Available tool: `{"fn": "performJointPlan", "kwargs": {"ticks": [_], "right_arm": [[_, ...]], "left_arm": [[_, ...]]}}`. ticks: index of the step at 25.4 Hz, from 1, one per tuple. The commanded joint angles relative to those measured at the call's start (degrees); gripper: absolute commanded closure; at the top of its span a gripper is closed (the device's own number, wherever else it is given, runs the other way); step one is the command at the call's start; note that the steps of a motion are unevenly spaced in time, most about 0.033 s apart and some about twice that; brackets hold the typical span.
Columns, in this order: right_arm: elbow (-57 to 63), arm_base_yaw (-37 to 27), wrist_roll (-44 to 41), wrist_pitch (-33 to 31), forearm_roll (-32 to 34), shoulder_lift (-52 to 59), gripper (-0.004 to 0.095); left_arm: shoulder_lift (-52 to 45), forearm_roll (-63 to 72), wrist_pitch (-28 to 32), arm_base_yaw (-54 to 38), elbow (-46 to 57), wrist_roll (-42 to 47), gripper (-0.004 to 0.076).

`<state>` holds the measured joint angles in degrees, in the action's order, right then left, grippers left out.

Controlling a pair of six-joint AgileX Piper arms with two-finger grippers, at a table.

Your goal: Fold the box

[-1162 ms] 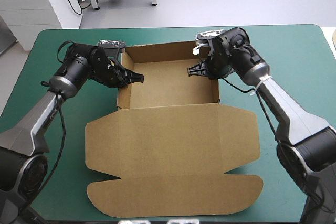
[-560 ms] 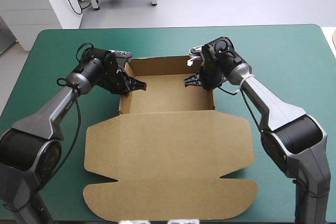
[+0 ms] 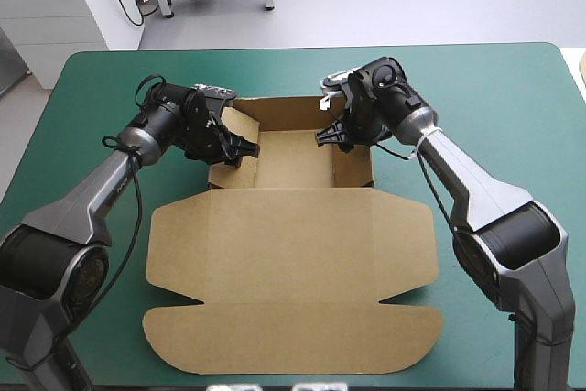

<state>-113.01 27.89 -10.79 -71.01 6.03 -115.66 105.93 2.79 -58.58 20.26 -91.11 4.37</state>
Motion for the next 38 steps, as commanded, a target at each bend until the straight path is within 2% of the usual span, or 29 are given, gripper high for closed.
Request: {"fn": "performJointPlan", "kwargs": {"ticks": [1, 9, 12, 14, 15, 16, 20, 23, 27, 32, 38], "right_arm": [[-5.6, 0.1, 0.8, -0.3, 1.3, 3.4, 0.0419], [-11.7, 0.1, 2.4, -0.3, 6.1, 5.2, 0.042], [-11.7, 0.1, -2.2, -0.3, 6.4, 5.7, 0.042], [-11.7, -0.2, -5.0, -0.4, 5.2, 5.9, 0.0421], [-11.7, -0.5, -4.9, -0.4, 3.5, 5.9, 0.0422], [-11.7, -1.0, -4.9, -0.4, 2.7, 5.9, 0.0422], [-11.7, -3.2, -4.4, -0.4, 0.0, 5.9, 0.0422], [-11.2, -5.4, -2.8, -0.4, -5.4, 5.9, 0.0422], [-7.4, -6.6, -2.6, -0.4, -6.0, 5.9, 0.0424], [-1.4, -6.8, -0.2, -0.3, -8.5, 5.2, 0.0424], [-1.2, -6.8, 0.7, 0.1, -11.2, 4.0, 0.0424]], "left_arm": [[-3.8, 0.2, -0.2, 0.2, -2.8, 0.1, 0.0309], [-6.2, -5.8, -10.6, 0.2, -12.7, 0.1, 0.0312], [-6.5, -11.1, -15.5, 0.2, -16.3, 0.1, 0.0329], [-8.5, -12.4, -15.3, 0.2, -16.6, -0.1, 0.0419], [-10.1, -11.8, -15.3, 0.2, -16.6, -3.0, 0.0601], [-11.1, -11.4, -15.3, 0.2, -16.5, -4.4, 0.0716], [-16.7, -10.5, -15.3, 0.2, -16.5, -6.5, 0.0731], [-22.0, -9.6, -15.3, 0.2, -16.2, -7.5, 0.0731], [-28.2, -8.0, -15.3, 0.2, -13.4, -8.8, 0.0731], [-41.9, -6.6, -13.0, 0.2, 1.9, -8.9, 0.0731], [-55.5, -6.0, -5.2, 0.2, 21.4, -8.8, 0.0731]]}}
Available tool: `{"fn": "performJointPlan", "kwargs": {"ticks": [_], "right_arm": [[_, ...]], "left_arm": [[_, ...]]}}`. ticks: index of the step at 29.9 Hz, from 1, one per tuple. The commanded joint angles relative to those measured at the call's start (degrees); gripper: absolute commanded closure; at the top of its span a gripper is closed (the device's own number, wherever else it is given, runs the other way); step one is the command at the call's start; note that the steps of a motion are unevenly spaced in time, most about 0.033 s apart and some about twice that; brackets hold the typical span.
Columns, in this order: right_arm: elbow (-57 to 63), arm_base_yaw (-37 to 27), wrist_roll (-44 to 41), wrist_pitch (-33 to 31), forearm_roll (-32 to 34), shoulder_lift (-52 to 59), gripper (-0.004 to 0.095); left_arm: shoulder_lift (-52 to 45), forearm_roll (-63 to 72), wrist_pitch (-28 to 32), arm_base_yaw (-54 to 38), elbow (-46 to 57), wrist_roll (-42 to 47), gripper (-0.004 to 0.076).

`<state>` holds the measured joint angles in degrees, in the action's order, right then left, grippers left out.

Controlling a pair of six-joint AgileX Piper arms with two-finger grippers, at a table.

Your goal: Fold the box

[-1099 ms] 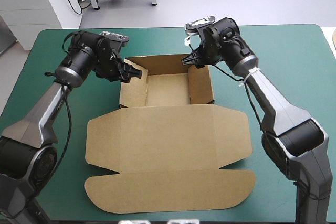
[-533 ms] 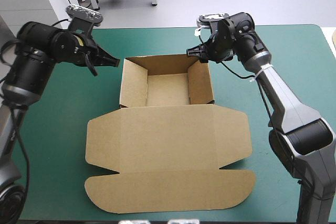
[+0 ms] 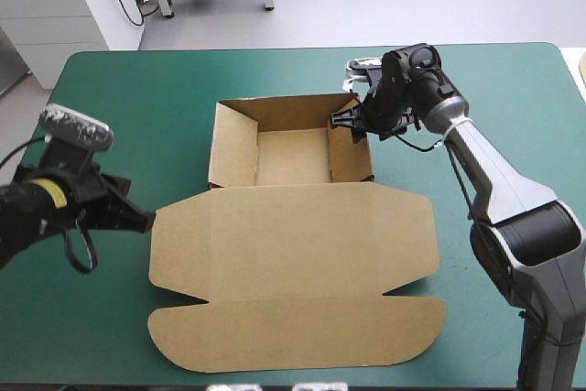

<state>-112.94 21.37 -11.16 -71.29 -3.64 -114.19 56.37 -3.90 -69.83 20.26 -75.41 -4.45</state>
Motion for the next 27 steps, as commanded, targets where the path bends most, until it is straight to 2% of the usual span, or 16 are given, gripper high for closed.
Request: {"fn": "performJointPlan", "kwargs": {"ticks": [1, 7, 13, 15, 17, 20, 27], "right_arm": [[-1.2, -0.3, 1.1, 0.4, -2.0, 2.3, 0.0424], [-1.0, -0.3, 1.3, 0.0, -2.9, -0.2, 0.0424], [-1.0, -0.1, 4.3, 0.0, -3.9, -1.7, 0.044], [-1.0, -0.1, 4.3, 0.0, -3.9, -1.9, 0.0505], [-1.0, -0.1, 4.3, 0.1, -3.9, -1.9, 0.063], [-1.0, -0.1, 4.2, 0.0, -4.1, -1.9, 0.0935], [-1.1, -0.2, 4.0, 0.0, -3.1, -1.8, 0.0927]], "left_arm": [[-8.7, 1.0, 7.5, 0.2, 9.7, 0.1, 0.0731], [-21.6, 5.0, 12.3, 0.2, 28.4, -0.1, 0.0731], [-33.8, 6.4, 14.2, 0.2, 43.8, -0.2, 0.0731], [-36.6, 7.1, 13.5, 0.2, 45.7, -0.2, 0.0731], [-38.8, 7.3, 13.1, 0.2, 45.4, -0.2, 0.0731], [-41.2, 7.3, 14.2, 0.2, 45.4, -0.2, 0.0731], [-42.2, 7.3, 14.3, 0.2, 45.4, -0.2, 0.0731]]}}
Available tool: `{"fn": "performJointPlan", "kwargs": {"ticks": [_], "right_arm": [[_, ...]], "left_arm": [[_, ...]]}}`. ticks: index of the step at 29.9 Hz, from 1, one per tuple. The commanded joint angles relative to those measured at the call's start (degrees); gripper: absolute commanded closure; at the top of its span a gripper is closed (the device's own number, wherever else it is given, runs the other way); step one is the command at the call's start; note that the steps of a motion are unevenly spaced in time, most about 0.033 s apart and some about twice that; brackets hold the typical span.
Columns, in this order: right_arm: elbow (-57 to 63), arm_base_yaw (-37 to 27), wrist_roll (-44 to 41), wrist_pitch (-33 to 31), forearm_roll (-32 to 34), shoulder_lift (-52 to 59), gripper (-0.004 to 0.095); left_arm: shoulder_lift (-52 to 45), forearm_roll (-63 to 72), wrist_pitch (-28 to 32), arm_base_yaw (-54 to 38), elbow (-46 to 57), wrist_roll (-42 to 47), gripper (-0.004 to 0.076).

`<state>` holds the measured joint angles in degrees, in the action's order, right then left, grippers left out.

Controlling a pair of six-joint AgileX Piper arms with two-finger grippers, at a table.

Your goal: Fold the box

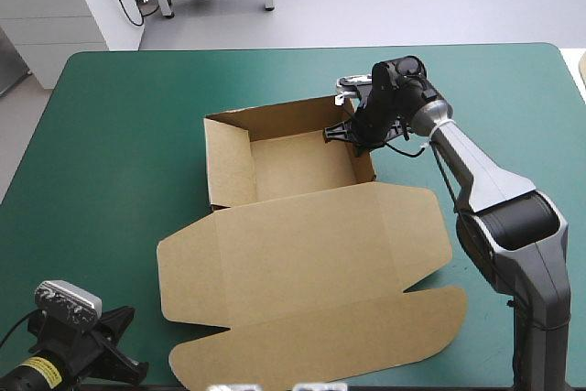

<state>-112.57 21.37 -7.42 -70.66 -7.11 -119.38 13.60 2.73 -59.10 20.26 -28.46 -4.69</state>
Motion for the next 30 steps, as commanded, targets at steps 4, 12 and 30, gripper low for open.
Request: {"fn": "performJointPlan", "kwargs": {"ticks": [4, 12, 30], "right_arm": [[-1.5, -3.1, 0.3, -0.6, 4.4, 5.6, 0.0927], [-1.4, -17.6, 4.6, -0.8, 5.7, 12.1, 0.0927], [2.0, -50.1, 5.5, -0.8, 10.1, 15.3, 0.0866]], "left_arm": [[0.6, 0.7, 3.3, 0.2, -1.5, 0.0, 0.0731], [0.6, 0.7, 3.3, 0.2, -1.5, 0.0, 0.0731], [0.6, 0.7, 3.3, 0.2, -1.5, 0.0, 0.0731]]}}
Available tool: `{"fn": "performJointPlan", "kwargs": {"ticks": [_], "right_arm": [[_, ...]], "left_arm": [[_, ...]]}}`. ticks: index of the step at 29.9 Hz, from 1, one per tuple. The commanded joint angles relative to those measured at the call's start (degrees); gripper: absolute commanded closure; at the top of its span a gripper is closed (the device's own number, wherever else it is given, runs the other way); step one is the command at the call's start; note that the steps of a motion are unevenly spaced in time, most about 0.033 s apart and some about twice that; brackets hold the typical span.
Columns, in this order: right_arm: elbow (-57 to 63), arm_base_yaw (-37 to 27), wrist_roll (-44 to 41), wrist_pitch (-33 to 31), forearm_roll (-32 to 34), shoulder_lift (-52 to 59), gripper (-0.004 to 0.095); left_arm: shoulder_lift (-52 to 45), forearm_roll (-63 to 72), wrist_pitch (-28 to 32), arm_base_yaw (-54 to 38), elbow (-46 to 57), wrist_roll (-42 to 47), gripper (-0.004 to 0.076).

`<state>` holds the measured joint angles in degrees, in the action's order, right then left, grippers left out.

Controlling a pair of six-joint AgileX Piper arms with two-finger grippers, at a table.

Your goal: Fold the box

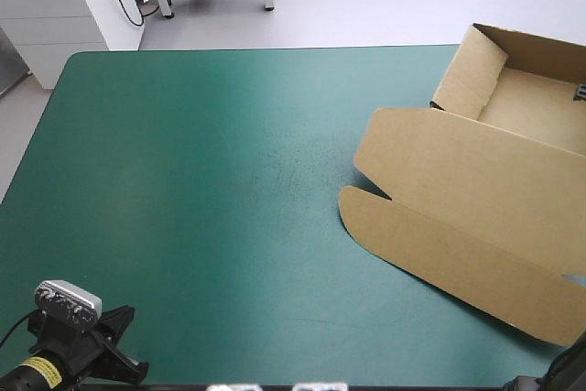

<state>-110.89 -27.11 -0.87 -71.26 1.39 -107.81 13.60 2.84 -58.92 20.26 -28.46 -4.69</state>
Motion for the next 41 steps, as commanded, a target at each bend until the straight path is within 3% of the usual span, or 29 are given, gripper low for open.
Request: {"fn": "performJointPlan", "kwargs": {"ticks": [1, 6, 19, 23, 25, 27, 30, 41], "right_arm": [[1.2, -2.0, -1.9, -0.2, 2.9, 3.7, 0.0831], [5.8, -3.7, -2.3, -0.2, 4.1, 3.7, 0.0613], [6.1, -3.7, -1.0, -0.2, 4.8, 9.1, 0.06], [6.1, -3.7, 5.0, -0.2, -0.8, 12.8, 0.06], [6.1, -3.7, 5.8, -0.2, -3.5, 15.0, 0.0625], [6.4, -3.6, 5.6, -0.2, -6.5, 17.4, 0.0714], [8.8, -2.5, 7.2, -0.2, -9.8, 22.4, 0.0933], [23.7, 5.7, 7.9, -0.2, -8.2, 42.6, 0.0912]], "left_arm": [[0.6, 0.6, 3.2, 0.2, -1.5, 0.0, 0.0731], [0.6, 0.6, 3.2, 0.2, -1.5, 0.0, 0.0731], [0.6, 0.6, 3.2, 0.2, -1.5, -0.4, 0.0731], [0.6, 0.6, 3.2, 0.2, -1.5, -0.4, 0.0731], [0.6, 0.6, 3.2, 0.2, -1.5, -0.4, 0.0731], [0.6, 0.6, 3.2, 0.2, -1.5, -0.4, 0.0731], [0.6, 0.6, 3.2, 0.2, -1.5, -0.4, 0.0731], [0.6, 0.6, 3.2, 0.2, -1.5, -0.4, 0.0731]]}}
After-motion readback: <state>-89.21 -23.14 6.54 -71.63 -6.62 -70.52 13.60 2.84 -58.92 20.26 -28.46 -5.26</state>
